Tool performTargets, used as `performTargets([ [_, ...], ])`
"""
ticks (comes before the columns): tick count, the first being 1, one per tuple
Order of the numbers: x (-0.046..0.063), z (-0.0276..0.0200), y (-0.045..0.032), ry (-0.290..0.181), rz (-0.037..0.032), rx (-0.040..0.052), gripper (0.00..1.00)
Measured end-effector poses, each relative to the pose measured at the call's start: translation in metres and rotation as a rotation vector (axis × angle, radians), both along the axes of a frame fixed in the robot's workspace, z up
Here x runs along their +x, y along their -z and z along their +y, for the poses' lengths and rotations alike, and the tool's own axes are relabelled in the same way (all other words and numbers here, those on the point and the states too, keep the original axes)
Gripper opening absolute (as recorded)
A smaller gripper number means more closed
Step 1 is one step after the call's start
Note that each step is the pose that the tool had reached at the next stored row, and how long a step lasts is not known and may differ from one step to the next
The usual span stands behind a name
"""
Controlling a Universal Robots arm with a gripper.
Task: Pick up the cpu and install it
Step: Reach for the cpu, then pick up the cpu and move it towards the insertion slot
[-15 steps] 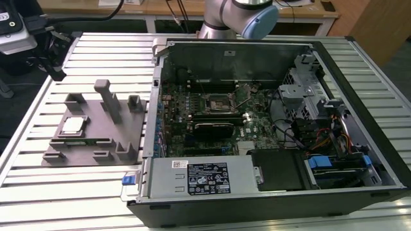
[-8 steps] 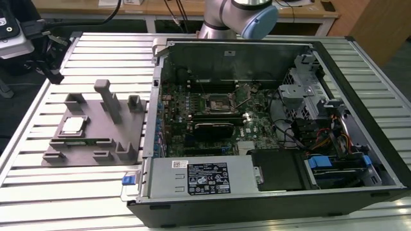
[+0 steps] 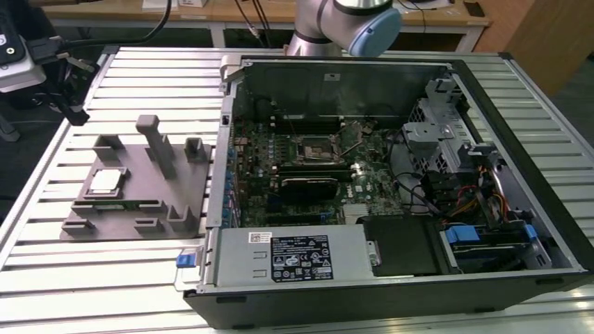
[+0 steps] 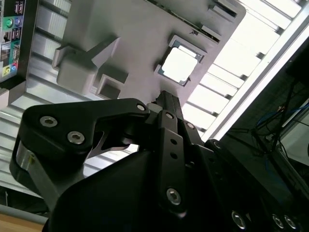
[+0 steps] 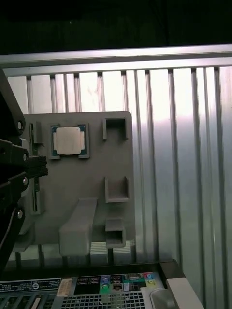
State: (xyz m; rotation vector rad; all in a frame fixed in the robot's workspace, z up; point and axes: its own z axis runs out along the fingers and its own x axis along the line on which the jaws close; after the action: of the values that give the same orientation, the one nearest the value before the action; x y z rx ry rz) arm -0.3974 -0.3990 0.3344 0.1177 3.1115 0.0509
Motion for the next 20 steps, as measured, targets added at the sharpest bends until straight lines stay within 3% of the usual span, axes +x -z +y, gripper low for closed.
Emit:
performTargets([
  [7,-0.0027,0.0,0.0094,0.0,-0.0002,-0.0001,0.11],
  [20,-0.0028,0.0,0.0106,0.0,-0.0003,0.0,0.11],
])
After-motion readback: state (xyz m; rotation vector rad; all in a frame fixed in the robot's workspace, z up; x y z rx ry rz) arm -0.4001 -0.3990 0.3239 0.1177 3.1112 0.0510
